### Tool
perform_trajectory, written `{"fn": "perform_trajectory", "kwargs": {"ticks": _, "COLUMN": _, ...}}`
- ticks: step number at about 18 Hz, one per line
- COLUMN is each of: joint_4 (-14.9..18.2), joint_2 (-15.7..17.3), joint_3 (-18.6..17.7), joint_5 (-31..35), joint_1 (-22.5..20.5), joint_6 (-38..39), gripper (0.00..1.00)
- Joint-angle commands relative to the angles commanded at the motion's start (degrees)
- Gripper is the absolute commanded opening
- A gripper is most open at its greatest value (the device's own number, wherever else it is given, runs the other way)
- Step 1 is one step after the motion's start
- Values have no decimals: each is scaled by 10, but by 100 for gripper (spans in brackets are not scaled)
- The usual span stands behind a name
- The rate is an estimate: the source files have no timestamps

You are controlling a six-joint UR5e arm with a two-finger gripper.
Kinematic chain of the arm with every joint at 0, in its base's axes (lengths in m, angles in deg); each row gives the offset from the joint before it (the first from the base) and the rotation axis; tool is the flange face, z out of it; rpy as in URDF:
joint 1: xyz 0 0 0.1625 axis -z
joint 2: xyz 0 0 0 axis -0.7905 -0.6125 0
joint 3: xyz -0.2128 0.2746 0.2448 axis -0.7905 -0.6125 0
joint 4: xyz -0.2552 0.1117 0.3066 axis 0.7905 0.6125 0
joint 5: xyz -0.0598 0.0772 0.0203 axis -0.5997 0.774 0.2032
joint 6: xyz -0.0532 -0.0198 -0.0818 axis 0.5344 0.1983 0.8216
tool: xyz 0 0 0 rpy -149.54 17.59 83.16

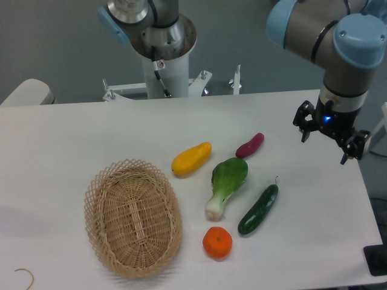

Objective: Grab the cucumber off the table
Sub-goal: 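Move the open gripper down toward the green cucumber, then lower the gripper over the cucumber and align the fingers around it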

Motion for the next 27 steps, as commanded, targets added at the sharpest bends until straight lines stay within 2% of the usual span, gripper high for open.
{"fn": "perform_trajectory", "kwargs": {"ticks": 7, "joint_4": -2, "joint_2": -13, "joint_3": 2, "joint_5": -6, "joint_1": 7, "joint_6": 37, "gripper": 100}}
{"fn": "perform_trajectory", "kwargs": {"ticks": 10, "joint_4": -19, "joint_2": -24, "joint_3": -4, "joint_5": -6, "joint_1": 23, "joint_6": 64, "gripper": 100}}
{"fn": "perform_trajectory", "kwargs": {"ticks": 19, "joint_4": -108, "joint_2": -90, "joint_3": -12, "joint_5": 3, "joint_1": 81, "joint_6": 206, "gripper": 100}}
{"fn": "perform_trajectory", "kwargs": {"ticks": 22, "joint_4": -126, "joint_2": -108, "joint_3": -13, "joint_5": 3, "joint_1": 83, "joint_6": 207, "gripper": 100}}
{"fn": "perform_trajectory", "kwargs": {"ticks": 27, "joint_4": -194, "joint_2": -148, "joint_3": -25, "joint_5": 24, "joint_1": 84, "joint_6": 201, "gripper": 100}}
